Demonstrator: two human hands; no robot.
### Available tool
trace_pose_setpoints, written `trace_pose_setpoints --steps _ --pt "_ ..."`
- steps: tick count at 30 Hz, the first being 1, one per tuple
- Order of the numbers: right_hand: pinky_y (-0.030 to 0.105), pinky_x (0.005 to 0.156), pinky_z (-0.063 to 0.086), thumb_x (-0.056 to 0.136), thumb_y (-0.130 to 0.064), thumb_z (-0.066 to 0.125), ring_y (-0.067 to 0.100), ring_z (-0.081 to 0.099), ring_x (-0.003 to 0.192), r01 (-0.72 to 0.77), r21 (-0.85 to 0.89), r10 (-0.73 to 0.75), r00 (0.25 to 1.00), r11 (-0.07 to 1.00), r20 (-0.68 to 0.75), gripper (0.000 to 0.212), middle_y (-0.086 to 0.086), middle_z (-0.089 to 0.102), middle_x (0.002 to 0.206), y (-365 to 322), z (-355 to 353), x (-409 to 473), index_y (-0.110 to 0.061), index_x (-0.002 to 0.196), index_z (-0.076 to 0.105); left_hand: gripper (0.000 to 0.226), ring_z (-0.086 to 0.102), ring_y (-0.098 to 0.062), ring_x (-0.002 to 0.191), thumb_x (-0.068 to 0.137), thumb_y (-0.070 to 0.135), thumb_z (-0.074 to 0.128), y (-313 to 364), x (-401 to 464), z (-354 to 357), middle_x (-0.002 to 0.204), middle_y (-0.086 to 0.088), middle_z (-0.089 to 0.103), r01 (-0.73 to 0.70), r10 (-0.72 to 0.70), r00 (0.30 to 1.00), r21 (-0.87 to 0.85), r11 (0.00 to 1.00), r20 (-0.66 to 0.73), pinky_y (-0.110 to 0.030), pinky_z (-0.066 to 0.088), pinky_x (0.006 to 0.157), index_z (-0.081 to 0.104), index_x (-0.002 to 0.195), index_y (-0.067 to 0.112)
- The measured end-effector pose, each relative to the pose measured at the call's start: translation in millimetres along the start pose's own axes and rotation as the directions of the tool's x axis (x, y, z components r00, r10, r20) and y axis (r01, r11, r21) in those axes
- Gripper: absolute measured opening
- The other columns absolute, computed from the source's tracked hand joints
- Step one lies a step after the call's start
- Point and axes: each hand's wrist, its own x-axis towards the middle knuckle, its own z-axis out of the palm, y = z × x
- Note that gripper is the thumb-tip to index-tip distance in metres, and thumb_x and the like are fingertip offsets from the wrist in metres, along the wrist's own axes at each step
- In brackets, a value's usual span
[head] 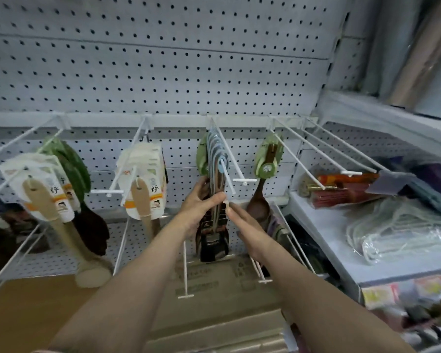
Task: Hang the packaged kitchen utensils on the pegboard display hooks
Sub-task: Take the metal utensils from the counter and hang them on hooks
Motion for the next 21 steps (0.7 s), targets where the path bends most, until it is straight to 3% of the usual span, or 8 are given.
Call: trace_pose_setpoints --steps 2,8,11,13,15,17,19,21 --pt "0.036 0.116 0.026 0.077 -0.066 0.067 0.005 0.033 0.138 -0.003 -0.019 0.003 0.999 1.000 0.038 0.093 -0.011 0.036 0.159 3 -5 -3 -0.032 0.157 0.034 0.098 0.050 -0.010 0.129 0.066 0.043 0.079 3 -1 2 0.136 0.007 0.056 0.013 -0.013 1.000 0.007 1.000 -0.007 -0.011 0.041 0.085 0.037 0.153 0.026" --pt "0.044 0.122 0.024 0.067 -0.071 0.079 0.013 0.029 0.148 0.033 -0.106 -0.021 0.994 0.994 0.111 0.107 -0.009 0.031 0.163 15 -12 -16 -0.039 0.157 0.030 0.114 0.051 -0.015 0.129 0.050 0.061 0.087 3 -3 -4 0.139 0.001 0.056 0.041 -0.043 0.999 0.077 0.996 0.017 -0.032 0.036 0.106 0.039 0.150 0.035" --pt "0.033 0.113 0.033 0.082 -0.048 0.079 0.007 0.038 0.137 0.014 -0.113 0.001 0.992 0.994 0.127 0.084 -0.015 0.039 0.152 20 -13 -14 -0.037 0.154 0.036 0.111 0.058 -0.022 0.123 0.049 0.053 0.091 6 -5 -6 0.126 -0.005 0.063 0.037 -0.040 0.997 0.052 0.998 0.069 -0.041 0.040 0.114 0.045 0.146 0.027" --pt "0.030 0.106 0.040 0.084 -0.041 0.081 0.003 0.050 0.127 0.008 -0.137 0.014 0.988 0.991 0.155 0.061 -0.020 0.051 0.141 19 -9 -15 -0.056 0.133 0.048 0.102 0.060 -0.022 0.120 0.053 0.045 0.090 7 -7 -7 0.121 -0.003 0.065 0.037 -0.040 0.994 0.038 0.999 0.100 -0.044 0.041 0.114 0.048 0.143 0.023" --pt "0.033 0.106 0.042 0.078 -0.047 0.084 0.004 0.053 0.125 0.013 -0.177 0.013 0.989 0.984 0.148 0.057 -0.028 0.056 0.126 20 -6 -16 -0.069 0.116 0.049 0.098 0.060 -0.020 0.121 0.054 0.042 0.090 8 -9 -7 0.124 -0.001 0.064 0.035 -0.039 0.993 0.039 0.999 0.115 -0.042 0.042 0.113 0.050 0.141 0.023" --pt "0.033 0.107 0.040 0.075 -0.050 0.085 0.008 0.050 0.128 0.006 -0.183 0.017 0.992 0.983 0.128 0.070 -0.032 0.054 0.121 23 -7 -16 -0.063 0.131 0.045 0.092 0.061 -0.017 0.120 0.052 0.041 0.090 10 -11 -6 0.124 0.000 0.066 0.041 -0.044 0.992 0.030 0.999 0.118 -0.035 0.045 0.107 0.052 0.135 0.027" --pt "0.033 0.108 0.040 0.073 -0.050 0.086 0.011 0.048 0.132 0.005 -0.185 0.017 0.993 0.983 0.118 0.090 -0.026 0.053 0.131 28 -9 -14 -0.052 0.148 0.037 0.093 0.063 -0.015 0.115 0.051 0.039 0.089 11 -14 -6 0.117 0.000 0.069 0.039 -0.041 0.992 0.022 0.999 0.122 -0.028 0.048 0.097 0.050 0.134 0.024" --pt "0.033 0.107 0.040 0.074 -0.050 0.086 0.012 0.047 0.132 -0.001 -0.196 0.023 0.994 0.981 0.110 0.095 -0.019 0.049 0.138 29 -8 -14 -0.047 0.152 0.033 0.098 0.064 -0.015 0.114 0.052 0.037 0.088 10 -16 -8 0.118 -0.003 0.069 0.031 -0.036 0.990 0.036 0.999 0.134 -0.029 0.048 0.098 0.047 0.138 0.018"
